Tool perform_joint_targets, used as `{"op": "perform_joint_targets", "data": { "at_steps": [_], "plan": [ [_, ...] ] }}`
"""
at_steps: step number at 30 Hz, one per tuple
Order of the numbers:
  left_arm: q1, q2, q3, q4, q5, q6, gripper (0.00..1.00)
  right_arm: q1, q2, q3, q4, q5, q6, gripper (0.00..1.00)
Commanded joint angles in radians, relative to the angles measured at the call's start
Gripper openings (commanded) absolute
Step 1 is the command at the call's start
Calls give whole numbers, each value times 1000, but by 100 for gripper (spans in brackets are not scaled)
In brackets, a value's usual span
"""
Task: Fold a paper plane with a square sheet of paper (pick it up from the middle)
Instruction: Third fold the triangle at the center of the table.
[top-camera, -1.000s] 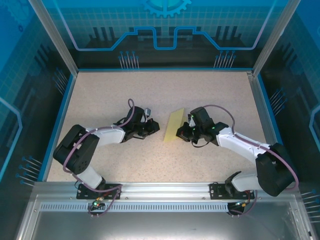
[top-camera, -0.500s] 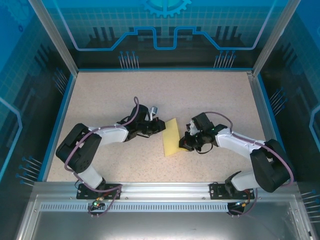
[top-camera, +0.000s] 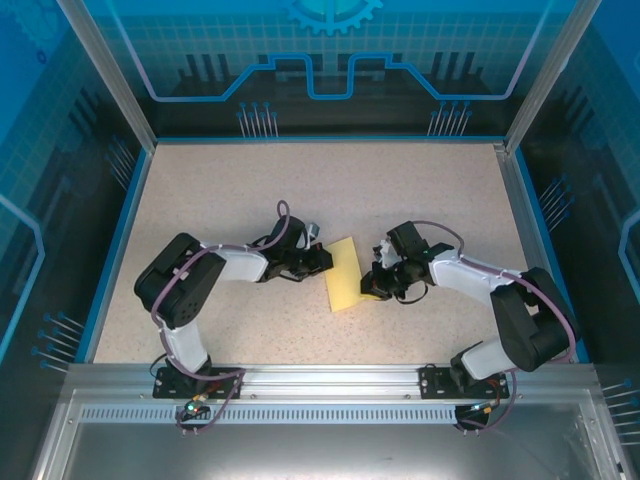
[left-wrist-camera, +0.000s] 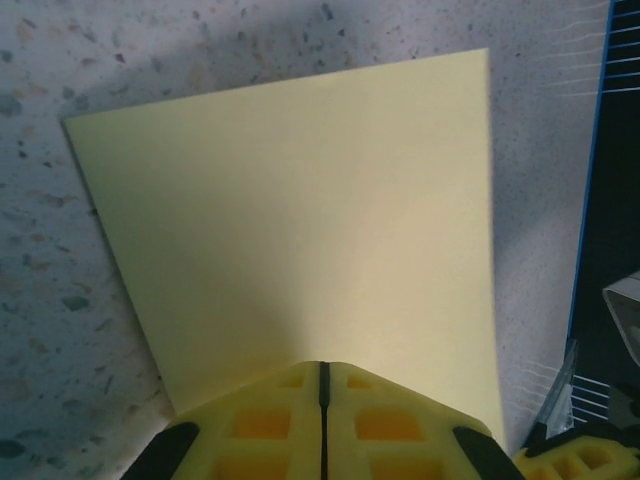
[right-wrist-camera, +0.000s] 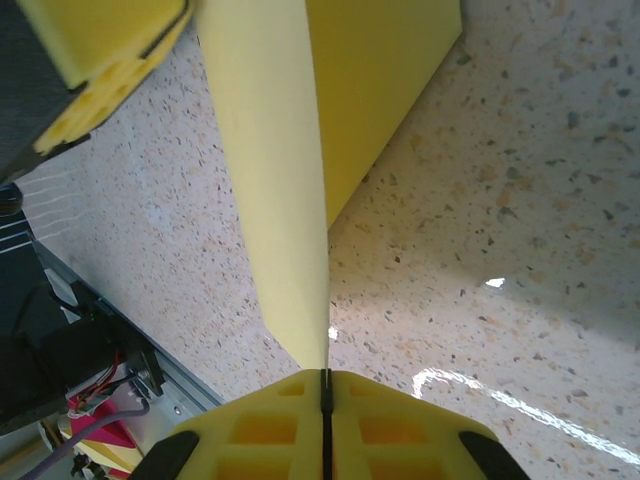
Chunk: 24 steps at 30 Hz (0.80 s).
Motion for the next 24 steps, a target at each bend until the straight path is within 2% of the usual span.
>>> {"op": "perform_joint_targets", "data": {
  "at_steps": [1,5,11,24],
  "plan": [
    [-3,23,31,-19,-14,18,9,-11,-3,-3,25,-18,20,10],
    [-3,48,40,-35,-22,22,8,-9,-16,-20,37,-1,61,15],
    [-3,72,38,-45,-27,21,8,-4,-59,-56,47,32,130,17],
    [-3,79,29,-42,-22,20,8,9,-55,-86,119,44,198,7]
  ]
}}
